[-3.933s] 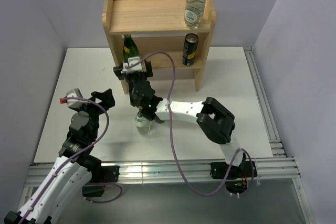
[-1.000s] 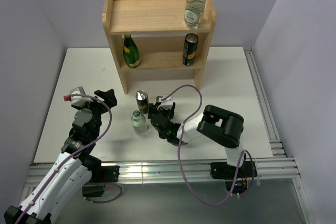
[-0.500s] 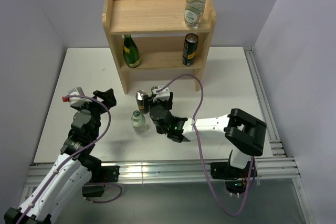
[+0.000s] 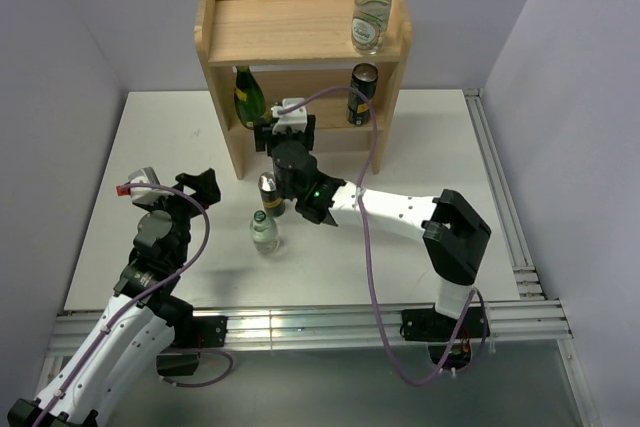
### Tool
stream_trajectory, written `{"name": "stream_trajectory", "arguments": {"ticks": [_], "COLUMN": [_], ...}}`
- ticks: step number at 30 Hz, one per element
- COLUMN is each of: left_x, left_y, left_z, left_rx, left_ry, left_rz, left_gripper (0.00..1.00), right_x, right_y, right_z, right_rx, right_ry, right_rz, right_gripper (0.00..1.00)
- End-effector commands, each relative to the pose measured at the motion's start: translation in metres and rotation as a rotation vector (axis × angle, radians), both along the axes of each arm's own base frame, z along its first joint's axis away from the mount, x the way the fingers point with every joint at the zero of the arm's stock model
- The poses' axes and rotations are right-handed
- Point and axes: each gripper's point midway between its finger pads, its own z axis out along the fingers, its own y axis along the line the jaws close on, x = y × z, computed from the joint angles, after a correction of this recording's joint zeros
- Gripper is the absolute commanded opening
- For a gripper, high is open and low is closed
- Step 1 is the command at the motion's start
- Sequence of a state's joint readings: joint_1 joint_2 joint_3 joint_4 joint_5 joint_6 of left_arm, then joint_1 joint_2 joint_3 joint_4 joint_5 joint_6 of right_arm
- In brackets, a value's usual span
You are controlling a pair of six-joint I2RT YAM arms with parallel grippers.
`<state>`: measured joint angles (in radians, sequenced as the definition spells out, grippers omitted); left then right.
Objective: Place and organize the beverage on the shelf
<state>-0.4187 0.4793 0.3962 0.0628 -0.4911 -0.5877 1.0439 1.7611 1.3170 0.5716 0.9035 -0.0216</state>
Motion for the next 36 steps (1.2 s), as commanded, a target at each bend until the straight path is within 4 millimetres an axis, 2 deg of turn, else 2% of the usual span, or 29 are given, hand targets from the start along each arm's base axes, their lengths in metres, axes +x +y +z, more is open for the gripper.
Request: {"name": "stream_trajectory", "arguments": {"ticks": [1,2,7,17,26,36], "left_x": [-0.001,-0.001,-0.001,-0.003,-0.002,0.000], "left_y": [-0.001,-0.001,-0.001,0.000,0.000,-0.001], "left_z": [0.004,0.005,0.004,0.005,0.004,0.002], "left_rx": [-0.001,-0.002,-0.002,-0.004,-0.002,0.000], "left_ry": [-0.018,-0.021,-0.022,-0.026,-0.022,-0.017], "left_rz": [-0.005,-0.007,-0.008,-0.005,-0.002,-0.004], "left_gripper": [0.99,0.99,0.99,0.99,0.99,0.99], "right_x": [0.018,0.021,0.039,0.054,0.071,0.085], "right_y": [-0.002,-0.002,-0.002,-0.003,-0.016,-0.021], "right_z": [0.057,0.063,0.064,0.078,0.089,0.079], "right_rx": [0.082,0.090,0.075,0.078,0.100,0.114], "right_ry": [-0.097,-0.106,-0.109,-0.143,-0.159,-0.143], "right_rz": [-0.013,-0.015,-0.030,-0.044,-0.079,-0.086], "right_gripper": [0.00,0.00,0.00,0.00,0.00,0.00]}}
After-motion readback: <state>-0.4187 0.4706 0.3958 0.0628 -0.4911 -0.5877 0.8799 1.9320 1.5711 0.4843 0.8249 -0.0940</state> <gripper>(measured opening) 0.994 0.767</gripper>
